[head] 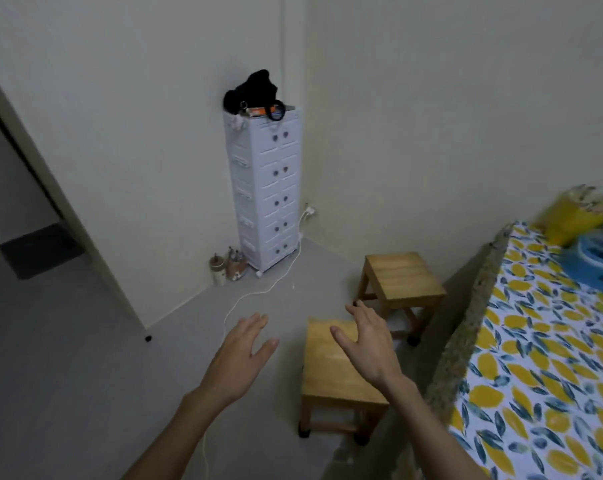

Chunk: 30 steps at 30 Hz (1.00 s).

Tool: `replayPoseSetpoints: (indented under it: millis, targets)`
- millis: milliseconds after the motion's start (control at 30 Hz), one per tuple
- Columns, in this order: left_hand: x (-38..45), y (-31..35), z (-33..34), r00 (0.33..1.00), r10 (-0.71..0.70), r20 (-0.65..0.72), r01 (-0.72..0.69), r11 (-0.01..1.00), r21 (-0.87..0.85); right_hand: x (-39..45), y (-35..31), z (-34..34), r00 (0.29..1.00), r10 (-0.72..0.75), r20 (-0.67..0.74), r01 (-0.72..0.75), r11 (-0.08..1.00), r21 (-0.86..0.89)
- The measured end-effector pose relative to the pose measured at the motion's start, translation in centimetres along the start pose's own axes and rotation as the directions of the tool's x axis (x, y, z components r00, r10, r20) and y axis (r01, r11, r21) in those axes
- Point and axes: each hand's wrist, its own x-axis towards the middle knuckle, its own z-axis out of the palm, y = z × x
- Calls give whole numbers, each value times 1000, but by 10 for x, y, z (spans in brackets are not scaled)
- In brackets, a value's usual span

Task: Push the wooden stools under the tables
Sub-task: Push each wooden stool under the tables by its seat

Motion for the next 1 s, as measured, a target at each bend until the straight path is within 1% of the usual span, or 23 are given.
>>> replayPoseSetpoints:
  millis: [167,300,467,600,667,767,900,1000]
  targets:
    - [100,-32,-22,994,19,108,-20,1000,5,81,-10,18,992,127,12,-127,992,-12]
    - [193,-50,-31,981,75,181,-79,997,14,150,-16,34,979,200,-32,-200,980,-14]
    - [321,-62,-32,927,221,303,-219,975,-39,234,-16,57,936,333,-113,-334,942,8]
    - [411,-59,-36,842,330,426,-344,938,-47,287,-20,62,874,460,-158,-459,887,49]
    - [457,-58,-34,779,413,471,-437,897,-63,313,-18,62,844,505,-177,-505,862,51]
    - [521,-50,-21,676,527,515,-554,824,-117,348,-8,58,819,542,-190,-549,836,20]
    - [600,-26,18,601,578,552,-625,770,-127,398,23,45,757,612,-229,-625,780,19]
    - [657,-7,63,517,598,613,-686,717,-122,431,61,41,711,653,-262,-664,745,56]
